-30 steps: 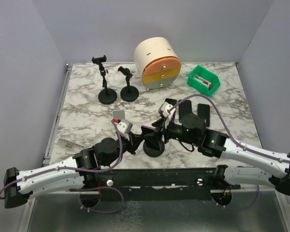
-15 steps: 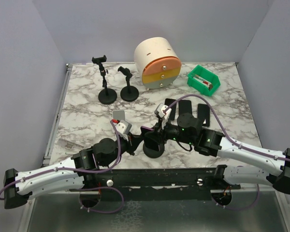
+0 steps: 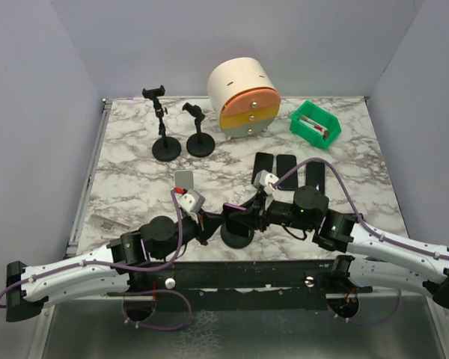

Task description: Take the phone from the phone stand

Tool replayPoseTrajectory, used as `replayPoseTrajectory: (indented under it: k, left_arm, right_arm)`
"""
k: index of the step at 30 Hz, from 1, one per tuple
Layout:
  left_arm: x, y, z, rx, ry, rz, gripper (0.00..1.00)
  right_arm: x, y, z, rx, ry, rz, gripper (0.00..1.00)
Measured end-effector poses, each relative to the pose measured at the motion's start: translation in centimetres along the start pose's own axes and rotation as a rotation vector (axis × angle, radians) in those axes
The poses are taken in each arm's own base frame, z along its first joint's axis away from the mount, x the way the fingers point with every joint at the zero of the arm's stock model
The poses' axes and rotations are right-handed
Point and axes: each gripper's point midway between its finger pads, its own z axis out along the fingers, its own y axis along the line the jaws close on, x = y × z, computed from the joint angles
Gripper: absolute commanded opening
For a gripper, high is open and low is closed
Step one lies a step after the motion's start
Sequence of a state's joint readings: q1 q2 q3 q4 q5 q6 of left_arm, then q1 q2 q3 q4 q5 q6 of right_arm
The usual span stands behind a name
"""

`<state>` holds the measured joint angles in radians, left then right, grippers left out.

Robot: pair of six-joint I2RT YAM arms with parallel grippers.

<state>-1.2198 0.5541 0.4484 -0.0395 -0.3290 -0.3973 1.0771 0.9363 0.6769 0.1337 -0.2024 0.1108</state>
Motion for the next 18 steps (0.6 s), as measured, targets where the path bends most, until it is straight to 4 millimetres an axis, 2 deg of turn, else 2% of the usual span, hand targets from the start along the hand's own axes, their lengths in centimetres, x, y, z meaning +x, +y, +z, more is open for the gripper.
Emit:
replayPoseTrajectory:
  k: [18]
  left_arm:
    - [0.27,-0.27,-0.08,0.021,0.012,0.035,0.0]
  right_arm:
    - [-0.15,1.06,-0.34,-0.097,-0.031,-0.017,0.0]
